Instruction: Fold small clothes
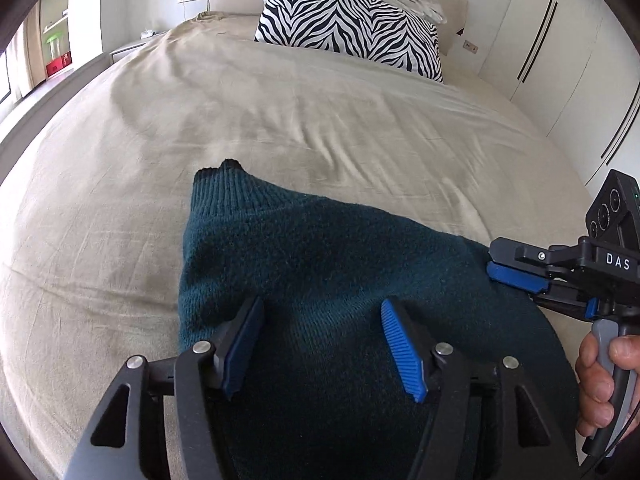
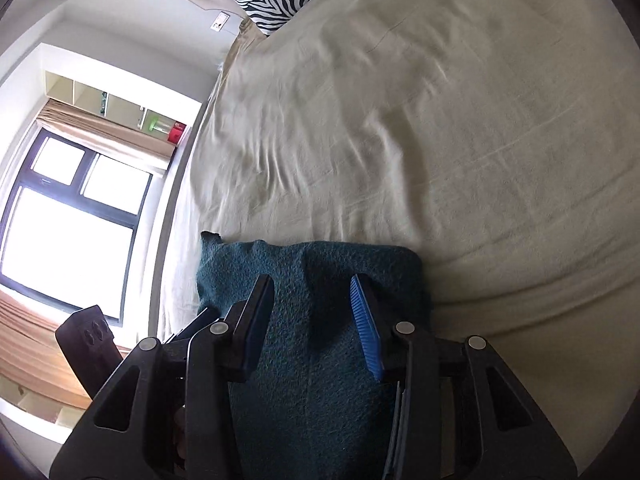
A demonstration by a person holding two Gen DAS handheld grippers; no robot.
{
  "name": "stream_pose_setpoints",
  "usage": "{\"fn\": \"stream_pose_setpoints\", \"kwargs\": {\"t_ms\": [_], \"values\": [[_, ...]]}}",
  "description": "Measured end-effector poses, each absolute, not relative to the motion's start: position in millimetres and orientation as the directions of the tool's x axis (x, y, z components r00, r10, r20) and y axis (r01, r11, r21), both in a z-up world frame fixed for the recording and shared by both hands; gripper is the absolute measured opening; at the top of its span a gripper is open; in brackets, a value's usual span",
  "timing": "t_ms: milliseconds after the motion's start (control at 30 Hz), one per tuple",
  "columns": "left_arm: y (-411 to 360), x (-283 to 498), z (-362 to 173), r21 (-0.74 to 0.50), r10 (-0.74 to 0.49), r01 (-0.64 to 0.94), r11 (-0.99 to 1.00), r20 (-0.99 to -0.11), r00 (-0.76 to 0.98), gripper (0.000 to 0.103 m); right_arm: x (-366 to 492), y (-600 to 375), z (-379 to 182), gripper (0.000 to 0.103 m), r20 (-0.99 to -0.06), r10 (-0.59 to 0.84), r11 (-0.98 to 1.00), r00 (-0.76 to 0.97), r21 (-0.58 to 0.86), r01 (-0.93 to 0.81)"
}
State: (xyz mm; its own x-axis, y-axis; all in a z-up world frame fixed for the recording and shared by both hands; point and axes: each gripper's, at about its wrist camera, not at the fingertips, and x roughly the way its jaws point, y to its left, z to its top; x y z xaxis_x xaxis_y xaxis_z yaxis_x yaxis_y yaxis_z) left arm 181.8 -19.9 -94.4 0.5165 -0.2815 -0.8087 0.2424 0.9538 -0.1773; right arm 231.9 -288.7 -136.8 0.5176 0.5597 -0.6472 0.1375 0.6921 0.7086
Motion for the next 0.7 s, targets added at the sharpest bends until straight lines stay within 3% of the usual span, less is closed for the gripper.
{"fn": "stream_pose_setpoints", "kwargs": {"t_ms": [67,167,333,500,533,600,700], "values": [[-20.6,181.6,-94.7,-0.176,-0.281,0.243,0.954,-0.807,0.52,0.066,230.3,-291.1,-134.0,0.034,-0.658,0.553,0.699,0.511,0.7,0.145],[-17.7,176.3,-90.2,-0.183,-0.285,0.237,0.954,-0.798,0.531,0.066,206.9,-287.7,-108.8,0.039,-0.669,0.523,0.734,0.528,0.669,0.121],[-8.4,142.5,-60.3,-0.202,-0.295,0.223,0.954,-0.765,0.572,0.064,126.3,-267.9,-67.5,0.042,-0.563,0.64,0.682,0.524,0.73,-0.048],[0.3,98.3,-57.3,-0.221,-0.304,0.21,0.952,-0.748,0.59,0.065,75.3,-253.4,-110.9,0.044,-0.599,0.669,0.685,0.44,0.727,-0.051],[-1.4,93.5,-63.4,-0.204,-0.296,0.219,0.954,-0.756,0.584,0.065,71.1,-260.3,-128.5,0.043,-0.597,0.673,0.669,0.437,0.743,-0.016],[-4.9,86.7,-74.4,-0.155,-0.266,0.233,0.96,-0.766,0.585,0.065,64.8,-276.8,-147.8,0.032,-0.524,0.711,0.589,0.469,0.808,0.01],[-1.7,73.2,-62.3,-0.173,-0.28,0.23,0.958,-0.745,0.605,0.065,58.3,-279.7,-136.8,0.034,-0.548,0.684,0.613,0.481,0.789,0.027]]}}
